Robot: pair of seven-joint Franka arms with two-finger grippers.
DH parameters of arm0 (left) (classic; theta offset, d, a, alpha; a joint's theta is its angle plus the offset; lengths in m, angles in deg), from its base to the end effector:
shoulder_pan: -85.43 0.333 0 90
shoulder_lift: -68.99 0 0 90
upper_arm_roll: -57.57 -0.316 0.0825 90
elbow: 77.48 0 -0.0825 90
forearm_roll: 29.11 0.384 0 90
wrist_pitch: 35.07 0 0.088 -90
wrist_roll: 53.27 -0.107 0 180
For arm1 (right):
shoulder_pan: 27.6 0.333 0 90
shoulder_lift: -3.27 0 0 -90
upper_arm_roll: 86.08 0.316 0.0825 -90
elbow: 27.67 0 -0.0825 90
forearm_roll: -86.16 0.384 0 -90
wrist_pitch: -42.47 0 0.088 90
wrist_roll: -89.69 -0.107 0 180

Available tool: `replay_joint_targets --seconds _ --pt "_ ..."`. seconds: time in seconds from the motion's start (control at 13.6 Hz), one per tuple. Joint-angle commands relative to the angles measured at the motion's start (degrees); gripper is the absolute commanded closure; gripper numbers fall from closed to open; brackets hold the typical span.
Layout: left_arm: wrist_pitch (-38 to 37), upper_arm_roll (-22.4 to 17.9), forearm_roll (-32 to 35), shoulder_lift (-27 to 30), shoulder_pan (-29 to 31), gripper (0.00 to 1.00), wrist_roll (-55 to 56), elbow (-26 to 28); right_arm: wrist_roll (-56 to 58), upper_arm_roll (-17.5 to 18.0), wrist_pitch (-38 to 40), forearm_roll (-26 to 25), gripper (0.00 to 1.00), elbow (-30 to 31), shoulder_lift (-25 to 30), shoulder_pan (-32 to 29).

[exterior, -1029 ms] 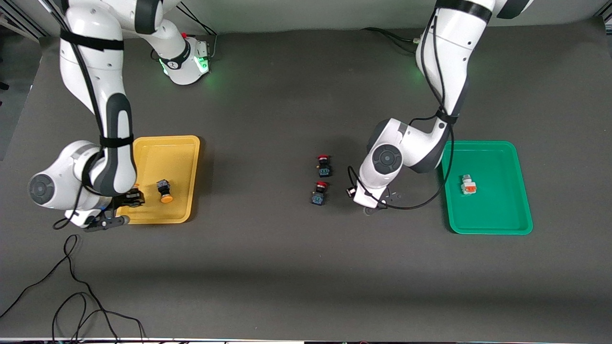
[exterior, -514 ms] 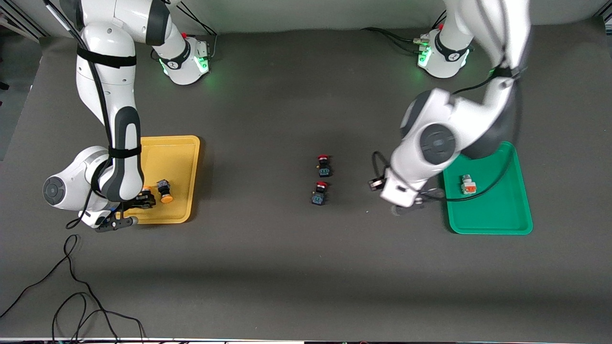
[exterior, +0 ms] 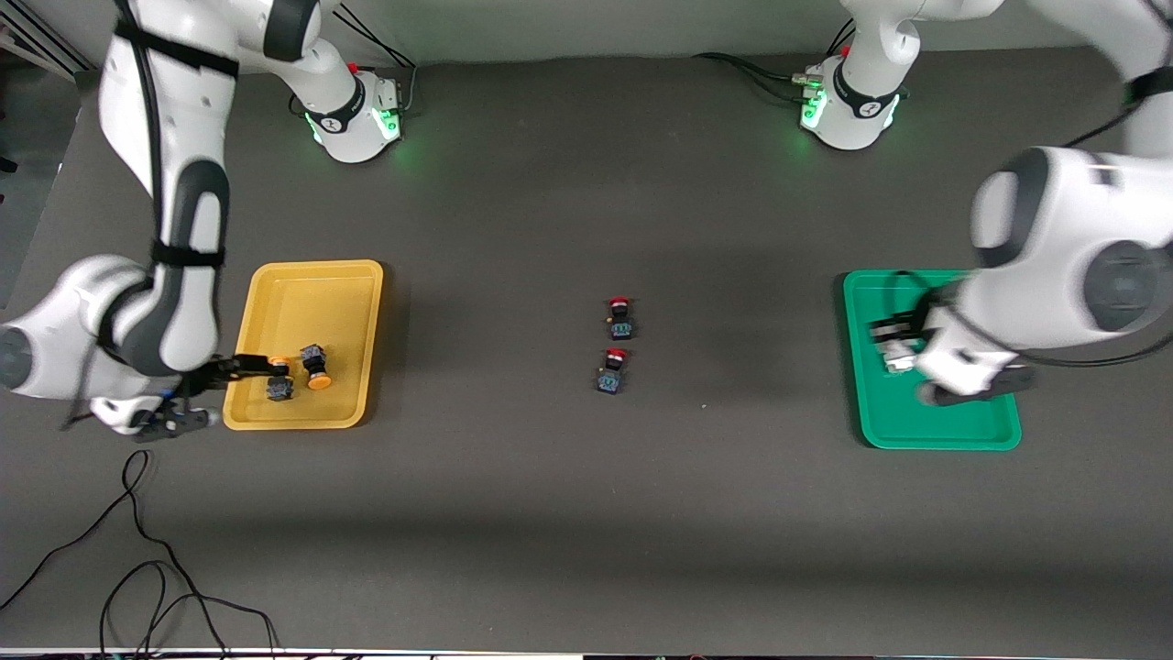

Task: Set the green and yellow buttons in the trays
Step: 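Place the yellow button in the yellow tray while the left gripper carries the green switch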

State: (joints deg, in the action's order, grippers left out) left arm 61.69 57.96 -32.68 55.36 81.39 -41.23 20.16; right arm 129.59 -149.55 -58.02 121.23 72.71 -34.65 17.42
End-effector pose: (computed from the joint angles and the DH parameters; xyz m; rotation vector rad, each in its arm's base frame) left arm 0.5986 -0.0521 0.4328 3.0817 0.2285 -0.4032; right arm 0.6117 -0.0721 0.3364 -3.0007 -0.2768 0.3297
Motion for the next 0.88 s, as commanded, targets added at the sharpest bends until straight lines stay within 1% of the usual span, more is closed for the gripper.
replay_joint_targets --seconds 0.0,0.15,0.29,0.37,0.44,0.59,0.66,0.73,0.81 --pt "4.37 0.76 4.00 3.88 7.88 0.97 -11.66 8.34 -5.35 -8.66 11.41 -2.89 0.00 -5.44 2.15 6.91" --pt "12.26 0.76 6.03 3.27 11.76 0.97 -17.03 13.60 -7.02 -12.37 20.55 -3.15 0.00 -11.14 2.33 7.63" --pt "24.55 0.76 7.70 2.13 14.48 0.97 -20.03 21.42 -8.60 -15.97 29.87 -3.24 0.00 -17.64 2.51 7.63" --pt "30.53 0.76 7.79 0.82 15.19 0.97 -20.83 24.76 -8.87 -18.07 32.78 -3.33 0.00 -21.07 2.51 7.63" --pt "35.20 0.67 7.79 -1.02 15.29 0.97 -21.09 26.80 -8.70 -20.36 34.99 -3.33 0.00 -23.37 2.59 7.63" --pt "40.32 0.67 7.97 -4.89 15.29 0.95 -21.10 28.40 -7.74 -24.58 36.15 -2.46 0.00 -25.40 2.68 8.33" --pt "41.13 0.67 7.97 -5.95 15.38 0.95 -21.10 28.49 -7.91 -24.60 35.98 -1.67 0.00 -25.32 4.51 8.16" --pt "41.22 0.67 7.97 -6.40 15.55 0.93 -21.10 28.49 -8.34 -24.51 35.45 -1.66 0.00 -25.06 4.70 7.55" --pt "41.14 0.67 7.88 -6.32 15.55 0.89 -21.10 28.40 -8.44 -24.42 35.19 -1.66 0.00 -24.97 4.53 7.28"
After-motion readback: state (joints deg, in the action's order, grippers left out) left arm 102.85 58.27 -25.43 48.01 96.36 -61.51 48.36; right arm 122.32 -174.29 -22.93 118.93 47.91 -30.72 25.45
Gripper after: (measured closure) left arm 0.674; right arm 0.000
